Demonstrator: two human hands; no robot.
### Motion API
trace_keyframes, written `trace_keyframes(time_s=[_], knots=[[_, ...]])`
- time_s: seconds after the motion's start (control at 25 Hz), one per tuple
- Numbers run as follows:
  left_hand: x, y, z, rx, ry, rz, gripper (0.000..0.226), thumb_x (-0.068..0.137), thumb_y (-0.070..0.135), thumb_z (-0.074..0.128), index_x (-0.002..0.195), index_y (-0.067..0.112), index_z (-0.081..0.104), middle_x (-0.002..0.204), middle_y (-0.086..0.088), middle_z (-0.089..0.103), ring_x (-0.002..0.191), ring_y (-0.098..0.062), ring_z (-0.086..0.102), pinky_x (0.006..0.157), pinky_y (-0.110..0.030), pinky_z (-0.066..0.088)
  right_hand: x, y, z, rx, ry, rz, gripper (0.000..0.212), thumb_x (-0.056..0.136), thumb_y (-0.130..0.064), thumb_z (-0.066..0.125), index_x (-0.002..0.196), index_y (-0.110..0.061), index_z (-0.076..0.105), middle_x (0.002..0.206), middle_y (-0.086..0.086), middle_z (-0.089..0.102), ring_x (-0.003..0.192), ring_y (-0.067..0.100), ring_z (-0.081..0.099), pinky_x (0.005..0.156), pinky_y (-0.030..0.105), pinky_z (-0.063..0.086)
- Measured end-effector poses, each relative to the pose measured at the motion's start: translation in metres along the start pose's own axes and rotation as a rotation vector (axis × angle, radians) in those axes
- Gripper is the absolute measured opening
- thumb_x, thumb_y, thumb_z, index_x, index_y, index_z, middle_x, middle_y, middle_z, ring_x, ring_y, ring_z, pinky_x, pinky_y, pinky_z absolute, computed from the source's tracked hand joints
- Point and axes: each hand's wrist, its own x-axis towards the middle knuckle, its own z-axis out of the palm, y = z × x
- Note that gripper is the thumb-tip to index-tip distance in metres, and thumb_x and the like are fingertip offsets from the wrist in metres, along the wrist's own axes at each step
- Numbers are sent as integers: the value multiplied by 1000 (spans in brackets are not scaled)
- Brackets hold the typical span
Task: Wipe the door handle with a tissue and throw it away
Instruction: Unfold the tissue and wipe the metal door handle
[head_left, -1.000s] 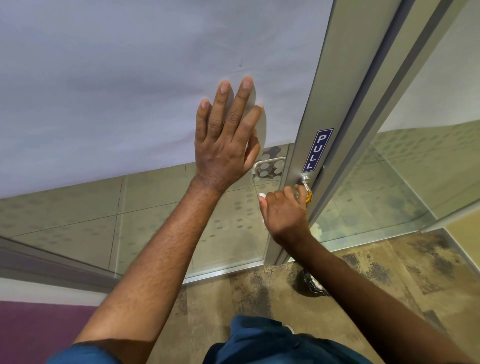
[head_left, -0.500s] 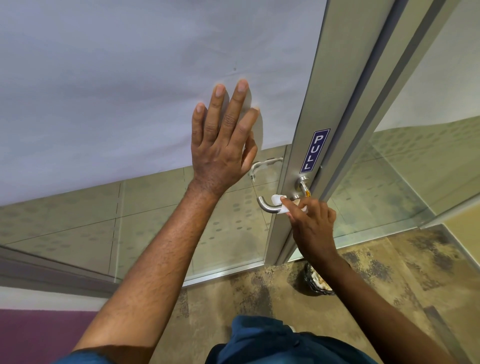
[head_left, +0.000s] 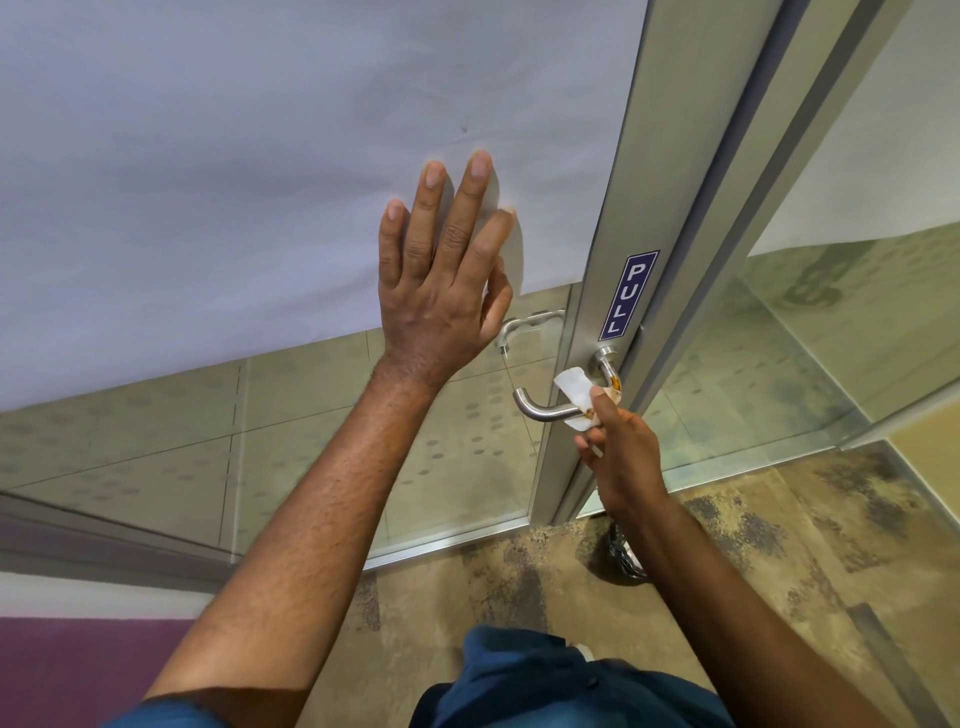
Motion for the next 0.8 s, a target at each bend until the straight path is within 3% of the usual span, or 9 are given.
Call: trace_keyframes(time_s=[0.16,0.2,0.28,0.36,0.44,0.6,0.8], knots=[[0,0,1,-6,7,4,43,95,19,63,138,21,57,164,-9,38,157,-34,20,137,-44,-1,7,-15,11,195,-79,214,19,99,-15,70,117,-12,63,57,-8,66,47,1,63,102,37,50],[0,0,1,-11,6,3,43,95,19,63,138,21,57,164,-9,38,157,-34,20,137,-44,-2,7,-17,10,213,-86,235,14,100,-13,69,112,-12,63,52,-9,65,41,1,62,103,36,49],[-1,0,1,-9,6,5,43,96,19,63,138,21,57,164,-10,38,157,-34,20,137,-44,-1,8,-18,9,207,-103,266,5,100,-12,67,101,-15,64,47,-10,62,37,1,57,87,31,49],[-1,0,0,-3,6,4,43,95,19,63,137,21,57,164,-9,38,157,-34,20,137,-45,0,8,-15,9,216,-106,281,5,101,-15,66,97,-16,64,49,-9,62,39,3,55,72,28,45],[-1,0,1,-4,9,4,43,95,19,63,137,21,57,164,-9,38,157,-33,20,136,-45,0,7,-11,11,254,-97,274,8,103,-19,65,96,-17,64,54,-7,66,44,4,59,69,28,44],[0,0,1,-3,20,6,44,94,18,64,137,21,57,163,-10,39,156,-34,20,136,-45,1,2,-7,20,236,-66,231,21,106,-41,56,103,-23,65,88,-7,70,79,7,64,75,31,43],[-1,0,0,-7,18,18,47,93,17,66,139,20,56,161,-11,43,155,-36,21,135,-46,0,10,-16,40,245,52,229,35,110,-44,44,112,-12,59,90,5,65,80,17,65,86,33,53]])
